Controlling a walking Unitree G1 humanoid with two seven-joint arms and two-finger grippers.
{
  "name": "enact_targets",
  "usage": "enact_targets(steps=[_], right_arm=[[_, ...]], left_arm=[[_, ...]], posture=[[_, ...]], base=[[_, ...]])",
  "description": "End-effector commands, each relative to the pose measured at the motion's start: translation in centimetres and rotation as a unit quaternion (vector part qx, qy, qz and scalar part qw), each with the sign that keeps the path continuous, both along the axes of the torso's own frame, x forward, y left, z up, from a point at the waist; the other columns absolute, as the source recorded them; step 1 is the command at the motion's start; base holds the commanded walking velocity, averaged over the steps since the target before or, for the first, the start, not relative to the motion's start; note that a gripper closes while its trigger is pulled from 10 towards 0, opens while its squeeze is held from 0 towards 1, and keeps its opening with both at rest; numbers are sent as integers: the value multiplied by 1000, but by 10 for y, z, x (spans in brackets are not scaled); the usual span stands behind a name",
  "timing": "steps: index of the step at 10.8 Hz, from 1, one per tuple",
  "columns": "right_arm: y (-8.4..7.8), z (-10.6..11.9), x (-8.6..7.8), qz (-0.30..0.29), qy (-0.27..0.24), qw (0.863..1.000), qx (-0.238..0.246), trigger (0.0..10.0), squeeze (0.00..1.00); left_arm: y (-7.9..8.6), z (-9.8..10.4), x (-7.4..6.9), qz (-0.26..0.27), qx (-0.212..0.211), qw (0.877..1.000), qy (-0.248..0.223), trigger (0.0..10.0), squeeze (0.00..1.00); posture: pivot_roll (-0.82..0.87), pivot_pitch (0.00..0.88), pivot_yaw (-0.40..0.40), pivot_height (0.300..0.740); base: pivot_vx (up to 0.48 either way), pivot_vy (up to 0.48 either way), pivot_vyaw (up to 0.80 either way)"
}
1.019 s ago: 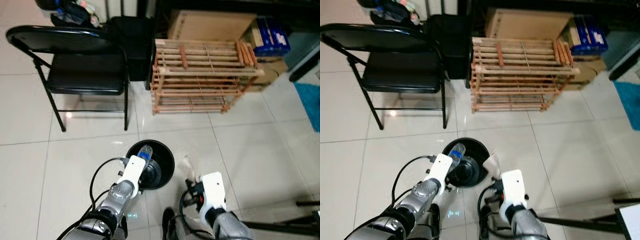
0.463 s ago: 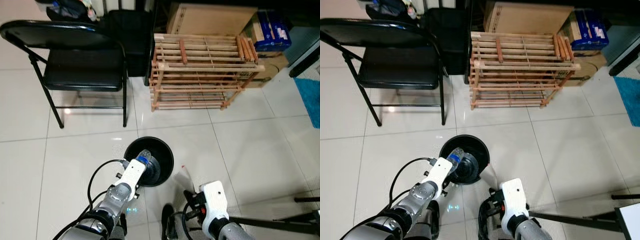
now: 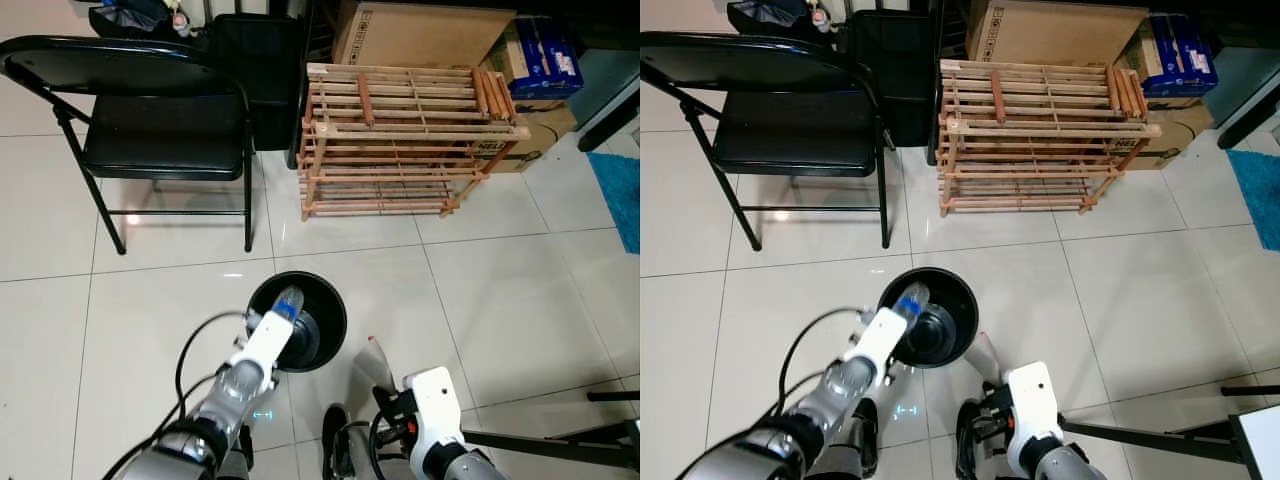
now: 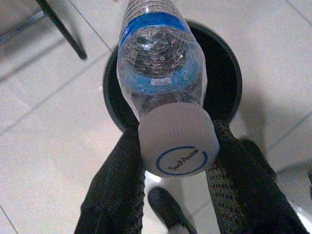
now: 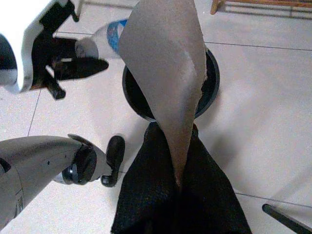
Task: Picking trash to rubbish bin
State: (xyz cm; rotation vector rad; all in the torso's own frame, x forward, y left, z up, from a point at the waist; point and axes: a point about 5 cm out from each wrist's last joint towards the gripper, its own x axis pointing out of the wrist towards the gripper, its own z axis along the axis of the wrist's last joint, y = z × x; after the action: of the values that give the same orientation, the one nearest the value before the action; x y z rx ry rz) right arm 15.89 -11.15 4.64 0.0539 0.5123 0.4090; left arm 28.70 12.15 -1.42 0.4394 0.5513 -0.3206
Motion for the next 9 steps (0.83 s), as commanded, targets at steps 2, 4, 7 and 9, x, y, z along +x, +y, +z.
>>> enact_targets(steps=[2, 4, 7, 9], right_arm=[[-6, 0, -4, -12, 5, 1000, -10, 10000, 0], [-6, 2, -3, -14, -1, 1000, -12, 10000, 0], [-7, 4, -2, -17, -6, 1000, -15, 10000, 0], [-6, 4, -1, -17, -9, 1000, -15, 10000, 0]], left_arm=[[-6, 0, -1, -2, -1, 1000, -9, 10000, 0], [-4, 6, 5, 7, -7, 1000, -25, 10000, 514], [-3, 7, 6, 12, -7, 999, -31, 10000, 1000], [-2, 7, 7, 15, -3, 999, -34, 10000, 1000]], posture=[[-54, 323, -144, 740], [-60, 326, -144, 740], [-65, 329, -144, 740], [-61, 330, -142, 740]], base=[[0, 0, 0], [0, 0, 0], [0, 0, 0], [0, 0, 0]])
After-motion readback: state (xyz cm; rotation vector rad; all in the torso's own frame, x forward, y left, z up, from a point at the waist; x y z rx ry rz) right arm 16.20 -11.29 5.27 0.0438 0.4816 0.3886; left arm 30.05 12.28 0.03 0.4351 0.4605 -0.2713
